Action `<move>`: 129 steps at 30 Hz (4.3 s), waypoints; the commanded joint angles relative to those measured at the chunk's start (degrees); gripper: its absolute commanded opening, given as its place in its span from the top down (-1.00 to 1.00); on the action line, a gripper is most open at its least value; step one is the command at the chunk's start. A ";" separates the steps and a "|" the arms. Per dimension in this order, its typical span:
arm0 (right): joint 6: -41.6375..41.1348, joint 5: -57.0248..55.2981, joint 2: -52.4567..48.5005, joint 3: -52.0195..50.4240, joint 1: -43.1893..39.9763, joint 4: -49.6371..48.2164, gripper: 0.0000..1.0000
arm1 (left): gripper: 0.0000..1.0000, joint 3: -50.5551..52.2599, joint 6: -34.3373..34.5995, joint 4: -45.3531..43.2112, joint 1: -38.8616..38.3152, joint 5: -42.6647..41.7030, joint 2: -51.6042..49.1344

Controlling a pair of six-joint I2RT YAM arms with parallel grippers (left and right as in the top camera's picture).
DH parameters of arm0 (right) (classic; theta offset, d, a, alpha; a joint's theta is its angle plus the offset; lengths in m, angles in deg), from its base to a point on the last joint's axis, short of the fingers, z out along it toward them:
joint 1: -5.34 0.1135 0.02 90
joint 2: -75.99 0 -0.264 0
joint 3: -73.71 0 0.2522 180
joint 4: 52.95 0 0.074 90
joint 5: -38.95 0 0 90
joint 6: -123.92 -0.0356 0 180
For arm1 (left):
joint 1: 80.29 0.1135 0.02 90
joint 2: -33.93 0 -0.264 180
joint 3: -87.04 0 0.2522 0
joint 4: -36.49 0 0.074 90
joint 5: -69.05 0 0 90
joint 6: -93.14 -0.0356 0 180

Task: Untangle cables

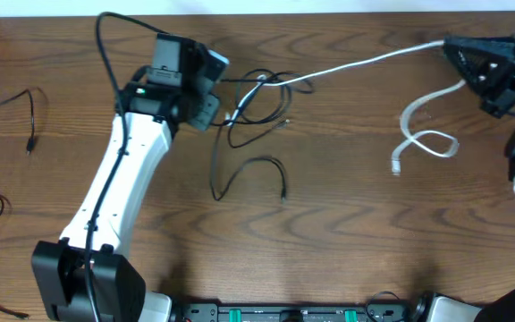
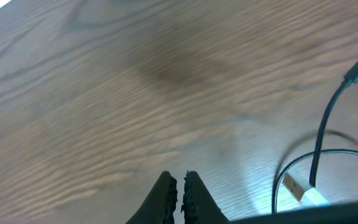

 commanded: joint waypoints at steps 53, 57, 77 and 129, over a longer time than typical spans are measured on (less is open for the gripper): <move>102.99 9.46 -6.14 -4.52 24.94 17.90 0.98 | 0.85 0.09 -0.63 -16.87 1.70 -50.31 3.98; 108.02 9.46 -6.14 -4.52 24.59 17.90 0.99 | 0.88 0.09 -1.75 -16.87 1.70 -50.29 3.98; 59.80 3.34 -6.36 -4.52 24.39 32.81 0.97 | 0.85 0.09 -2.12 -18.95 1.68 -50.36 3.98; 85.74 -50.99 -24.26 -4.52 43.36 91.03 -0.85 | 0.85 0.09 -2.12 -17.42 1.68 -50.31 3.80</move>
